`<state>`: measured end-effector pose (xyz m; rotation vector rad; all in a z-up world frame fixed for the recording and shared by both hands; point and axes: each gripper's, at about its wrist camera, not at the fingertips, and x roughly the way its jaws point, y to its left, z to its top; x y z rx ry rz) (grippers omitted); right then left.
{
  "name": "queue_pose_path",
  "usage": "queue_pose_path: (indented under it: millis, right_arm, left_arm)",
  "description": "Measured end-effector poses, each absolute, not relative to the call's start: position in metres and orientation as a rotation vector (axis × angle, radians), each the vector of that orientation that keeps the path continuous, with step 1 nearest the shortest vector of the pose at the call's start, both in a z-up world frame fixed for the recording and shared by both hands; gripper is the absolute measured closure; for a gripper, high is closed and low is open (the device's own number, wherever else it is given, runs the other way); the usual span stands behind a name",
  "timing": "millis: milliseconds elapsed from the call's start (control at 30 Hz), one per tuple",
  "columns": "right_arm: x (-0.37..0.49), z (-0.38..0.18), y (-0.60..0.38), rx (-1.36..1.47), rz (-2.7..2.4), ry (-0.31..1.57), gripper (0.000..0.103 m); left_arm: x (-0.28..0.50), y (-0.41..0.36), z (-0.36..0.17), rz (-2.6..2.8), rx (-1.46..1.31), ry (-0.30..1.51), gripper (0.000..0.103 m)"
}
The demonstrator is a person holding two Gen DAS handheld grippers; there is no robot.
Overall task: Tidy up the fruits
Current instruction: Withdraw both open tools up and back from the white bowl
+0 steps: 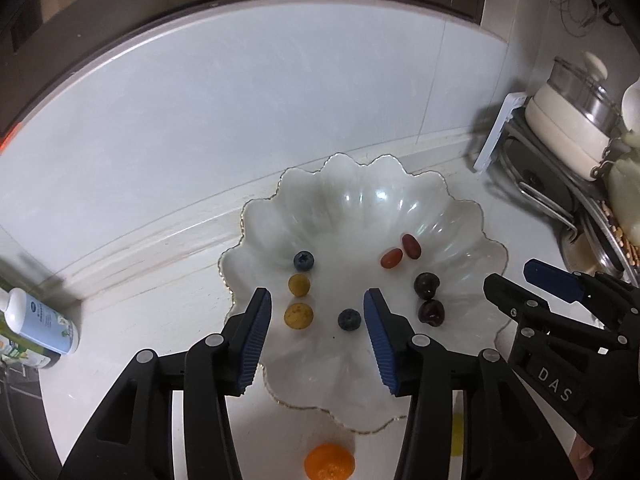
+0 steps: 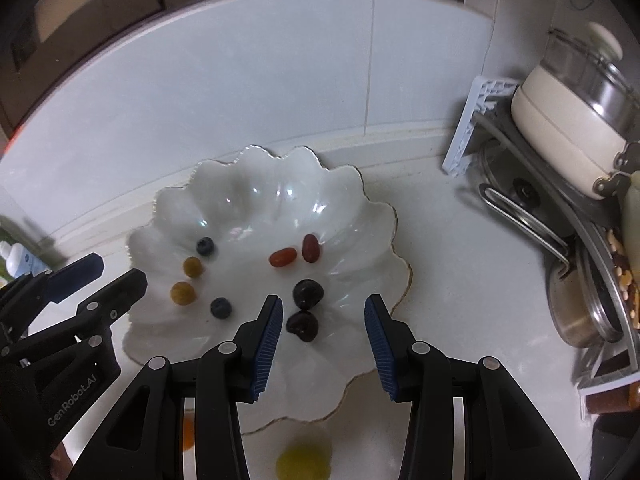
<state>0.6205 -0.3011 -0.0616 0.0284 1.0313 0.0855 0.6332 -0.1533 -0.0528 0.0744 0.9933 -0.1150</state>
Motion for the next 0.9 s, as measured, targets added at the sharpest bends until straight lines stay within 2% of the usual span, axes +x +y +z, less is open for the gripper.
queue_pose_path:
  millis: [500, 900]
  right_arm:
    - [0.572, -0.022, -0.297, 0.068, 0.084, 0.908, 0.059]
    - [0.533, -0.007, -0.296, 0.099, 0.082, 0.845, 0.059]
  left_arm:
    - [0.582, -0.136, -0.010, -0.109, 0.070, 0.857, 0.048]
    - [0.545, -0.125, 0.009, -0.123, 0.059, 0.798, 0.047]
